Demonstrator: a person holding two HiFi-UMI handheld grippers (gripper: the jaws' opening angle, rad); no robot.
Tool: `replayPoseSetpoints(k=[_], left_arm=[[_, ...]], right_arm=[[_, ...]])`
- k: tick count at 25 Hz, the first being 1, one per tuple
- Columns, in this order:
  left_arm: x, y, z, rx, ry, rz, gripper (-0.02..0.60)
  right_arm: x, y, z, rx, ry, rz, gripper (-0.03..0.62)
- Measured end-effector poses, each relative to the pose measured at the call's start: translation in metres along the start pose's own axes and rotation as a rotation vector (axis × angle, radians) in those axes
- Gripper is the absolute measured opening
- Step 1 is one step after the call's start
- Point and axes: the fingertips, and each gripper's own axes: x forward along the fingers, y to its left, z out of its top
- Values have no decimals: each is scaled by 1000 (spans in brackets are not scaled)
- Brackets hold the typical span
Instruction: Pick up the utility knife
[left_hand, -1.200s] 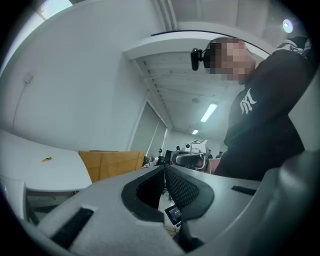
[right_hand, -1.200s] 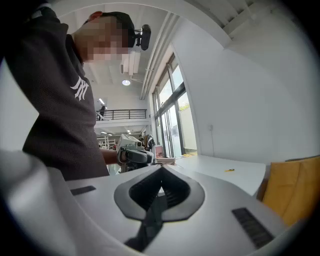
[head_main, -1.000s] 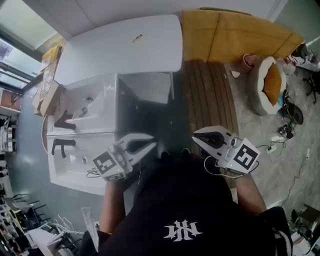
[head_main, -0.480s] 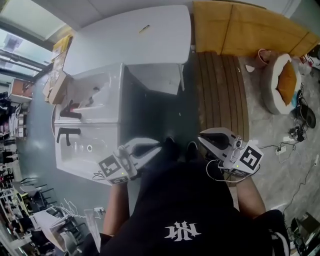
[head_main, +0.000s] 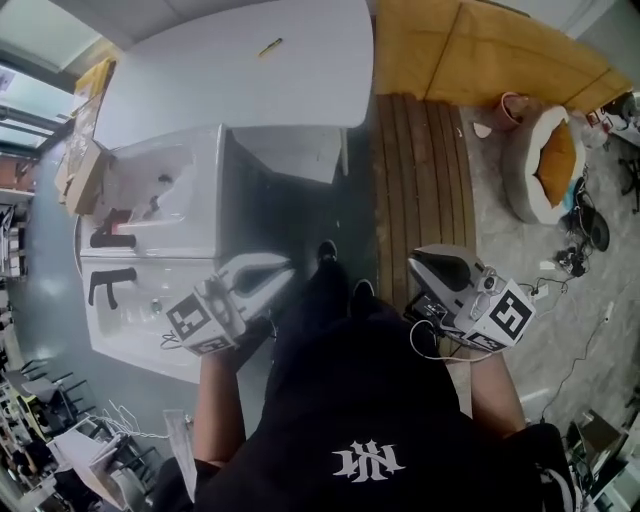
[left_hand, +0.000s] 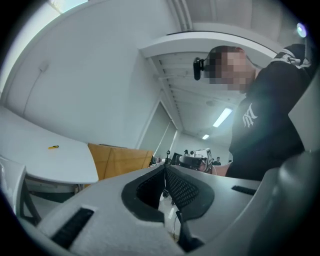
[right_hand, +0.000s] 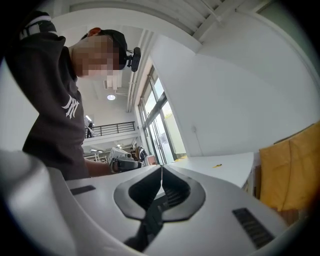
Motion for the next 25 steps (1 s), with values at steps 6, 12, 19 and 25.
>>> replayPoseSetpoints(k=[6, 12, 19, 25], left_arm=[[-14, 78, 17, -52, -73, -17, 6], [-43, 152, 45, -19, -43, -42, 6], [-61, 218, 66, -68, -99, -46, 6], [-33, 245, 81, -106, -110, -61, 6]], right_arm=[[53, -50, 28, -15, 36, -85, 5], [126, -75, 68, -54, 69, -86, 5], [176, -97, 82, -76, 117, -71, 5], [199, -153, 84, -57, 101, -40, 5]])
